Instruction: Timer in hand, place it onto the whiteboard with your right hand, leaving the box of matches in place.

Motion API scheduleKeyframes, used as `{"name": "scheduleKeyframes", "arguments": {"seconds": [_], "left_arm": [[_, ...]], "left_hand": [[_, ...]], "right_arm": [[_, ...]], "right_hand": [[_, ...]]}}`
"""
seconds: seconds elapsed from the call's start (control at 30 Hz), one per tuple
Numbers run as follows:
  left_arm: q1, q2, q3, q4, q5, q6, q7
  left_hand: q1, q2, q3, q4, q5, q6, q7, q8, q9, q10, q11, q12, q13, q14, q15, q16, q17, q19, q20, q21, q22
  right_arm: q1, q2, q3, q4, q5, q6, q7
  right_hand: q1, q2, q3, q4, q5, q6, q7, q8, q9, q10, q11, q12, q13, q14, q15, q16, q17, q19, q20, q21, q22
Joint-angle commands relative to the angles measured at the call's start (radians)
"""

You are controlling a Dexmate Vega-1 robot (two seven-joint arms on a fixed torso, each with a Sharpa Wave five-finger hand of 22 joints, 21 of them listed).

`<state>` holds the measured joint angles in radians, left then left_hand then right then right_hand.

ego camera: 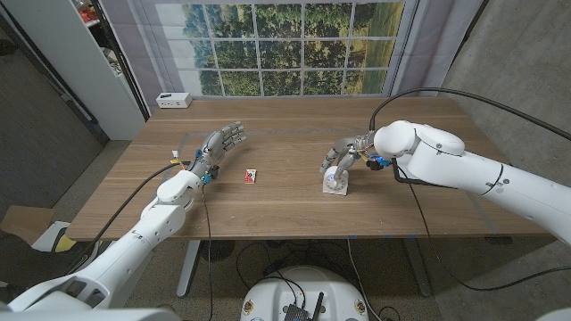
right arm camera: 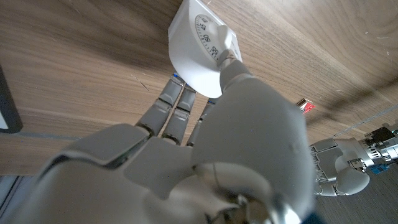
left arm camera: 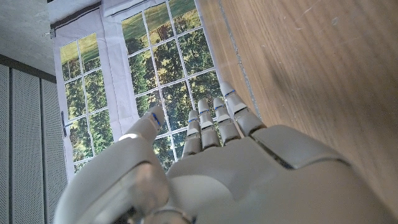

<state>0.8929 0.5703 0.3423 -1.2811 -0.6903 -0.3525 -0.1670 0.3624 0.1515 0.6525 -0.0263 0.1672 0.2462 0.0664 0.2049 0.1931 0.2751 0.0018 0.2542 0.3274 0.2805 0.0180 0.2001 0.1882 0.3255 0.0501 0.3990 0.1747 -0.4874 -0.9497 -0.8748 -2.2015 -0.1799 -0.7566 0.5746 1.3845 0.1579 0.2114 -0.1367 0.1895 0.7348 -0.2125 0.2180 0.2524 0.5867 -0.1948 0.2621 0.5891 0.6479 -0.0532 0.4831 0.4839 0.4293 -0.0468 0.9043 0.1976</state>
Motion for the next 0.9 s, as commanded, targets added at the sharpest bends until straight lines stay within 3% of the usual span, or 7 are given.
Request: {"name": "scheduleKeyframes", "arguments": {"seconds": [0.03,0.43,0.9], "left_arm": [[0.007,-0.005,0.0,-0.001,0.0,-0.017,0.004],[0.019,-0.004,-0.003,-0.013,-0.001,-0.02,0.01],[0.025,0.002,-0.001,-0.021,-0.009,-0.01,-0.003]], "left_hand": [[-0.01,-0.002,0.005,0.005,0.005,0.01,0.003,0.0,0.003,0.01,0.0,0.004,0.003,0.008,-0.003,0.001,0.002,0.006,0.005,-0.007,0.002],[-0.011,-0.003,0.005,0.004,0.005,0.012,0.003,0.0,0.003,0.011,0.002,0.005,0.004,0.01,-0.003,0.001,0.002,0.008,0.005,-0.01,0.002],[-0.012,-0.003,0.006,0.004,0.005,0.012,0.004,-0.001,0.003,0.011,0.001,0.004,0.005,0.009,-0.003,0.0,0.002,0.01,0.005,-0.014,0.002]], "right_arm": [[-0.058,-0.042,0.083,-0.055,0.048,0.007,-0.052],[-0.069,-0.081,0.156,-0.099,0.112,0.017,-0.085],[-0.023,-0.129,0.241,-0.148,0.225,-0.047,-0.062]], "right_hand": [[0.022,0.002,-0.004,-0.003,0.005,0.011,0.001,-0.005,0.01,0.026,-0.001,-0.031,0.032,0.029,-0.184,-0.012,0.156,-0.093,-0.143,0.221,-0.015],[0.014,0.002,0.0,-0.003,0.005,0.006,0.001,-0.007,0.012,0.038,0.005,-0.03,0.031,0.041,-0.184,-0.013,0.161,-0.133,-0.138,0.298,-0.018],[0.016,0.001,0.003,-0.006,0.008,0.001,0.001,-0.008,0.013,0.037,0.02,-0.031,0.035,0.043,-0.184,-0.012,0.165,-0.142,-0.136,0.323,-0.019]]}}
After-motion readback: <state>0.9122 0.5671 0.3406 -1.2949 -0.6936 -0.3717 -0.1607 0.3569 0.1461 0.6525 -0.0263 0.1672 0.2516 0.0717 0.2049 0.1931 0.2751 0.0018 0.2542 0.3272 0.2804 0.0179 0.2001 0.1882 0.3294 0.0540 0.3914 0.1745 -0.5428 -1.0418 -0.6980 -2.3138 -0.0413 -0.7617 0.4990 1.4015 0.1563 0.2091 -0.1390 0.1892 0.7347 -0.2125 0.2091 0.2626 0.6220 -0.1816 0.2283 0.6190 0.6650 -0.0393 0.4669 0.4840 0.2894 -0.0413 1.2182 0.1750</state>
